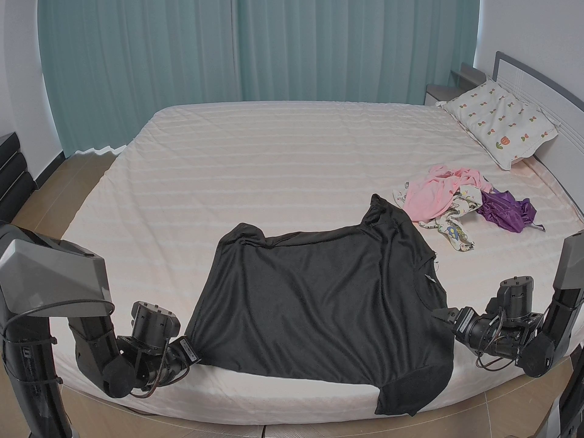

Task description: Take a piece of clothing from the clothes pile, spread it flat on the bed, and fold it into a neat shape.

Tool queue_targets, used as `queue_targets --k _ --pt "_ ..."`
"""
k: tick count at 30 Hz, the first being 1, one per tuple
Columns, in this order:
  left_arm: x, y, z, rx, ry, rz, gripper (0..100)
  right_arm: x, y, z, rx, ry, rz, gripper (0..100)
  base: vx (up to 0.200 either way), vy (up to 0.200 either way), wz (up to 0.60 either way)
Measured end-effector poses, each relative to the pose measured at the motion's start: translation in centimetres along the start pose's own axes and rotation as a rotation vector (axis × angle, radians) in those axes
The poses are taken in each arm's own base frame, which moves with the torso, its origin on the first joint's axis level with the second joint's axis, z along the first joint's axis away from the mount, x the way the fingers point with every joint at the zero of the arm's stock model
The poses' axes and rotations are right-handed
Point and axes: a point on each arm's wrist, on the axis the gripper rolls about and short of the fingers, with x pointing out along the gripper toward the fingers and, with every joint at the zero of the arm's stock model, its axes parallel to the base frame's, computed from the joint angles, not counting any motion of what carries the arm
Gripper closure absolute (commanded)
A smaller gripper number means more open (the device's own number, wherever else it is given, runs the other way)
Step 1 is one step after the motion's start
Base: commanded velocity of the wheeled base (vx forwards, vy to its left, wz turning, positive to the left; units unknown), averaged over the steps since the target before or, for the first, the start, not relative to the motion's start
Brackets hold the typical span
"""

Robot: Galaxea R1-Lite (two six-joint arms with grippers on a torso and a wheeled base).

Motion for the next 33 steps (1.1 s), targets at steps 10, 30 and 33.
queue_targets --k 10,30,33 --pt "-2.6 1.9 -1.1 0.115 0.154 0.169 100 0.9 -2.1 -0.3 -0.144 0.067 -0.043 0 0.000 0.000 0.00" --pt "-3.3 1.6 -1.1 0.146 0.202 0.185 100 3.7 -5.8 -0.5 -0.264 0.134 -0.137 100 0.000 0.000 0.00" --pt "-3.5 1.7 -1.7 0.170 0.237 0.209 100 3.2 -7.0 0.3 -0.290 0.121 -0.166 100 0.000 0.000 0.00"
